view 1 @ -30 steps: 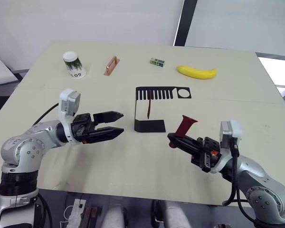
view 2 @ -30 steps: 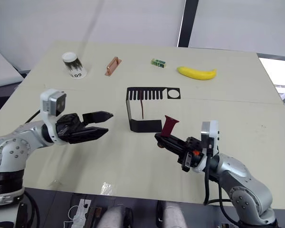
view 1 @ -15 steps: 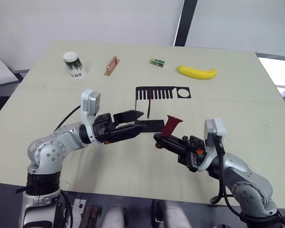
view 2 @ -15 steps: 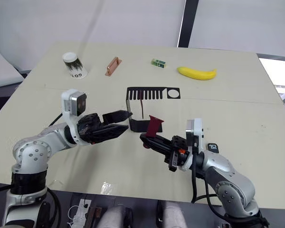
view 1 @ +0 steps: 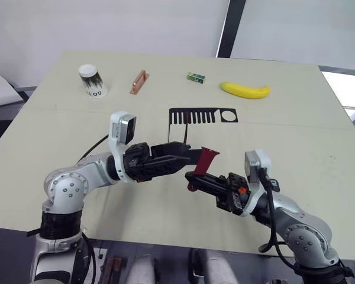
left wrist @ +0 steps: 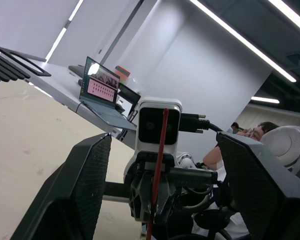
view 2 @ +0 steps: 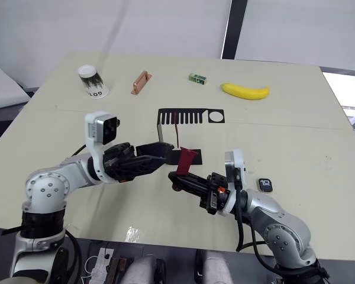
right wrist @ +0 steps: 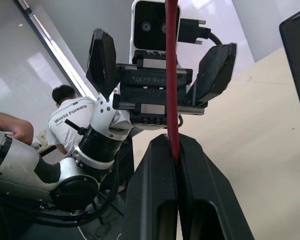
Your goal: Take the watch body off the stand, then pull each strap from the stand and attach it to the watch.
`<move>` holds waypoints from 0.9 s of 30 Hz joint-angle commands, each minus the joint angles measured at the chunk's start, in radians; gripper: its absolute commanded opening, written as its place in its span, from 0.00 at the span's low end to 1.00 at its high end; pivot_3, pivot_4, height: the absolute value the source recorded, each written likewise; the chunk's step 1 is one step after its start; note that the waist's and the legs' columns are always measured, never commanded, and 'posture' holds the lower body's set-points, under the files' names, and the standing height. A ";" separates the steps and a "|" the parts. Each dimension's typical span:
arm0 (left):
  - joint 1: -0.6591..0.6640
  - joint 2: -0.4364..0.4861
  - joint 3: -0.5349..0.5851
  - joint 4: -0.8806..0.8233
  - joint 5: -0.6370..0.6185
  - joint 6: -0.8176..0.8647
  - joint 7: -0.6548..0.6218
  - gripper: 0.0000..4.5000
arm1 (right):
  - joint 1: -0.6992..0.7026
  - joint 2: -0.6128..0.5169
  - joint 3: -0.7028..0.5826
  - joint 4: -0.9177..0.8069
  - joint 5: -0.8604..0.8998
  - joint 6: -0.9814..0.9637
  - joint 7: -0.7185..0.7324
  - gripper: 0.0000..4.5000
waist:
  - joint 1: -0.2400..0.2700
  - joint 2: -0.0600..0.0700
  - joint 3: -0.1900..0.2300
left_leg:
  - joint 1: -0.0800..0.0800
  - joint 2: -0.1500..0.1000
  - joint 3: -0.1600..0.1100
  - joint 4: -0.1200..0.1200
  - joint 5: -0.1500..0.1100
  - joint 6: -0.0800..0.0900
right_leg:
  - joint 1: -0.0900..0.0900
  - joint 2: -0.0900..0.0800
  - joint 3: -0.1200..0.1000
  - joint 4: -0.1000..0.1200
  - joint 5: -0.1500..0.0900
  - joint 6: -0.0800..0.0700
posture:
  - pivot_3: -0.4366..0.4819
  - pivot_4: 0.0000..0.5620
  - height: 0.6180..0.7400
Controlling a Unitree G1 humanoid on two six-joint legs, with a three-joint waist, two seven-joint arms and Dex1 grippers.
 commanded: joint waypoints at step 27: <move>0.012 -0.112 -0.026 -0.012 -0.033 -0.016 0.025 0.20 | -0.040 0.045 -0.012 -0.031 0.039 0.045 -0.033 0.00 | 0.001 0.000 0.000 | 0.000 0.000 0.000 0.000 0.000 0.000 | 0.000 0.000 0.000 0.000 0.000 0.000 | 0.48 0.27 1.00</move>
